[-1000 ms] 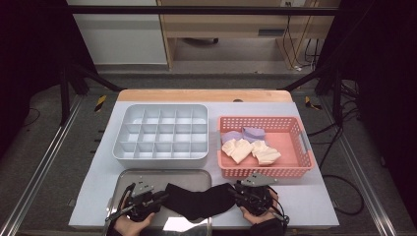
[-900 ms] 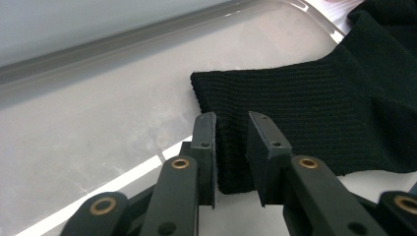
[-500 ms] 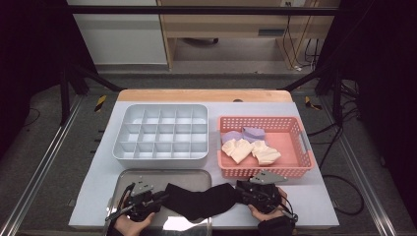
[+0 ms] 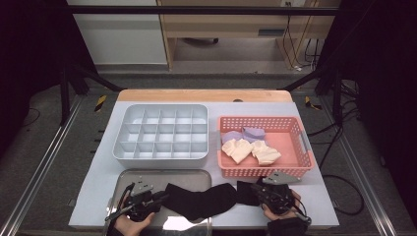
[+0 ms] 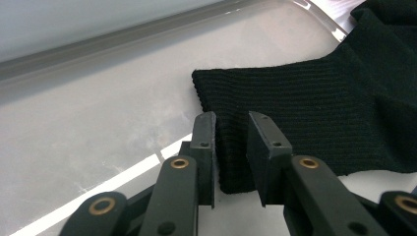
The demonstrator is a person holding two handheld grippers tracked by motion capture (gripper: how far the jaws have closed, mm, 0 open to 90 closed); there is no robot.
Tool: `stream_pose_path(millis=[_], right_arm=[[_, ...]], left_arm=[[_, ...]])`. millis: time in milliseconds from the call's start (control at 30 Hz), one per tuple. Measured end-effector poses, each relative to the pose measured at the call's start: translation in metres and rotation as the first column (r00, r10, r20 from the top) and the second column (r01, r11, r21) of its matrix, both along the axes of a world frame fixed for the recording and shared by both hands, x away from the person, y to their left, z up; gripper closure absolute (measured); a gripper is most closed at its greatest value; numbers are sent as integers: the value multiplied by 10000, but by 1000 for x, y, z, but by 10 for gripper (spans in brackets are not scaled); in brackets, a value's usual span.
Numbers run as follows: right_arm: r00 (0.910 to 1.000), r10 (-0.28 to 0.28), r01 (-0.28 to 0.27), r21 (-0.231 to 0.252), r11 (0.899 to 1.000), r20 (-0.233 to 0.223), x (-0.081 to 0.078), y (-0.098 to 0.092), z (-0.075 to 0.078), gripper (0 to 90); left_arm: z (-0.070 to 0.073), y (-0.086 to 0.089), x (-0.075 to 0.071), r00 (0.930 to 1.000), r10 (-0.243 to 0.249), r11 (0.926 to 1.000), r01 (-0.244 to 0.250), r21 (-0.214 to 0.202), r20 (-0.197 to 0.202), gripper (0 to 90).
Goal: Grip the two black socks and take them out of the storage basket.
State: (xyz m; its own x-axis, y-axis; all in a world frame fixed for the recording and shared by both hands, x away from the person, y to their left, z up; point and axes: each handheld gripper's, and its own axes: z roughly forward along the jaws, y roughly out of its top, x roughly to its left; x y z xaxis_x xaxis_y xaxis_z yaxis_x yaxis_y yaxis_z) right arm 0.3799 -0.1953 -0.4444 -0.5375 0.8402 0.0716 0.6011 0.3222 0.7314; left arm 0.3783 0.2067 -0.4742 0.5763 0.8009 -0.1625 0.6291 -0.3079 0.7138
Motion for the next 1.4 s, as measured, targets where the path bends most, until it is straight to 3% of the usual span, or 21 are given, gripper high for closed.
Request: stream_pose_path(millis=[200, 400, 467, 500, 600, 733, 833, 933, 1000, 1167, 1400], right_arm=[[9967, -800, 799, -86, 9968, -100, -6, -28, -3, 870], [9884, -1332, 1284, -660, 9895, -736, -2, -32, -14, 846], [9871, -1456, 1411, -668, 9877, -671, -1, -33, -14, 803], [9868, -1502, 1463, -652, 9871, -604, -1, -33, -13, 789], [9886, -1500, 1503, -296, 9882, 143, -4, -30, -4, 744], [9883, -1018, 1014, 90, 9948, 1139, -8, -18, 9, 723], [9891, -624, 596, 247, 9979, 1331, -7, -4, 11, 709], [9934, -261, 206, 508, 9985, 1119, -5, 8, 9, 711], [9973, 109, -161, 716, 9973, 725, -2, 17, 5, 714], [9996, 283, -280, 271, 9992, -86, 7, 32, -14, 730], [9988, 178, -181, -73, 9998, -464, 12, 34, -30, 677]], left_arm=[[0, 0, 0, 10000, 25, 10000, -25, -17, 14, 726], [0, -1, 0, 10000, 53, 10000, -53, -12, 61, 729], [0, -1, 0, 10000, 52, 10000, -52, -3, 74, 727], [0, -1, 0, 9999, 50, 10000, -50, -1, 88, 727], [0, -1, 1, 9999, 62, 10000, -62, 6, 138, 724], [0, -1, 1, 9999, 82, 10000, -82, 3, 151, 727], [0, -1, 1, 9999, 67, 10000, -67, 15, 153, 738], [0, -1, 1, 9999, 65, 10000, -65, 8, 147, 740], [0, -1, 1, 9999, 68, 10000, -68, 19, 154, 741], [1, -1, 1, 9999, 56, 10000, -56, 14, 140, 745], [0, -1, 1, 9999, 56, 10000, -56, 14, 129, 746]])
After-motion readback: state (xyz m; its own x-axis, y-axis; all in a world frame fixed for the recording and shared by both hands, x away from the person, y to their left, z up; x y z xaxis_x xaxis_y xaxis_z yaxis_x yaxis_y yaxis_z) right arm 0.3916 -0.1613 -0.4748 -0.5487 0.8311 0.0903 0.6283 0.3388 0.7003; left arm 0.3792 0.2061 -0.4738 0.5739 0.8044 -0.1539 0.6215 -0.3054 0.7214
